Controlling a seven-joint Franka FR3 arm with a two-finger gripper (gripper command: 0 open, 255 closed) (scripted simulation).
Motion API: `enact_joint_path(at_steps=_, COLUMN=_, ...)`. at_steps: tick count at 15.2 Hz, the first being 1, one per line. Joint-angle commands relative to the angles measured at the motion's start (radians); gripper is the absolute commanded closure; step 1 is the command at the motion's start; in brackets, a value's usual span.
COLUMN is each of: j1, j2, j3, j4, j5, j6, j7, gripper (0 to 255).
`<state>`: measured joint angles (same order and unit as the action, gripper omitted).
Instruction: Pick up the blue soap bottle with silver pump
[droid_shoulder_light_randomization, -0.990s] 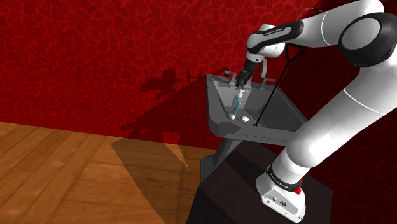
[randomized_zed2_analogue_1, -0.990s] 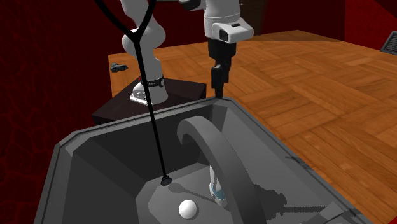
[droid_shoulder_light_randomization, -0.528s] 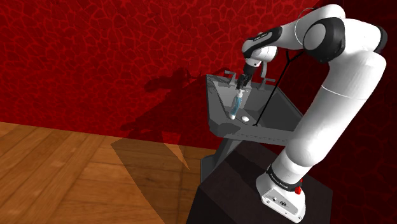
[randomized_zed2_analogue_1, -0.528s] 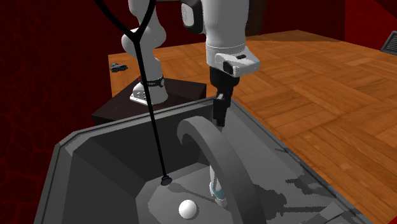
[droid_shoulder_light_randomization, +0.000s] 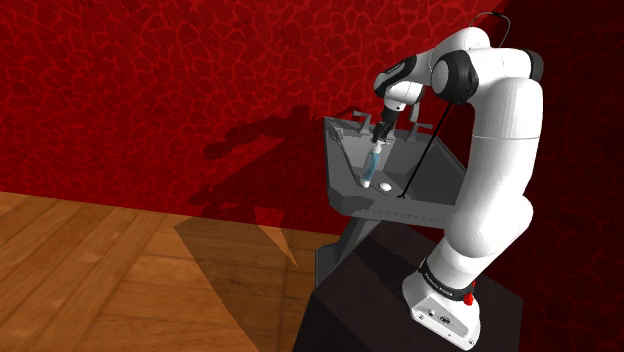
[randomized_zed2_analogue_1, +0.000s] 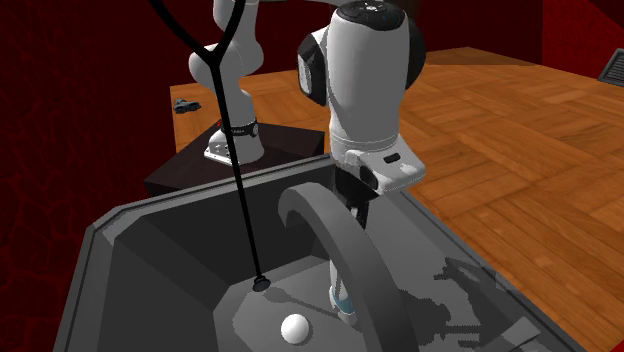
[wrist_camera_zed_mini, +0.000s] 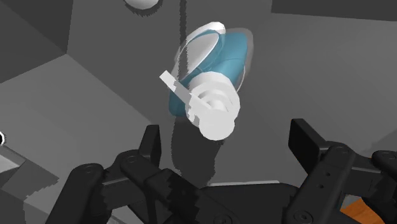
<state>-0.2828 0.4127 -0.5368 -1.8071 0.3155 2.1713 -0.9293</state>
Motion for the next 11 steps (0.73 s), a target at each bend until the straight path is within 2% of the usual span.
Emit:
enact_joint_path(at_steps=1, j1=-0.011, j2=0.021, j3=0.005, j4=0.005, j5=0.013, j6=0.014, j7=-0.014, gripper=0)
enact_joint_path(at_steps=8, j1=-0.022, j2=0.062, j3=0.022, j4=-0.015, j5=0.043, j6=0.069, j7=-0.035, gripper=0)
enact_joint_path(at_steps=9, j1=-0.022, j2=0.061, j3=0.022, j4=-0.017, j5=0.042, j6=0.07, j7=-0.035, gripper=255)
enact_joint_path(at_steps=11, j1=-0.022, j2=0.061, j3=0.022, j4=-0.017, j5=0.042, j6=0.07, j7=-0.035, gripper=255)
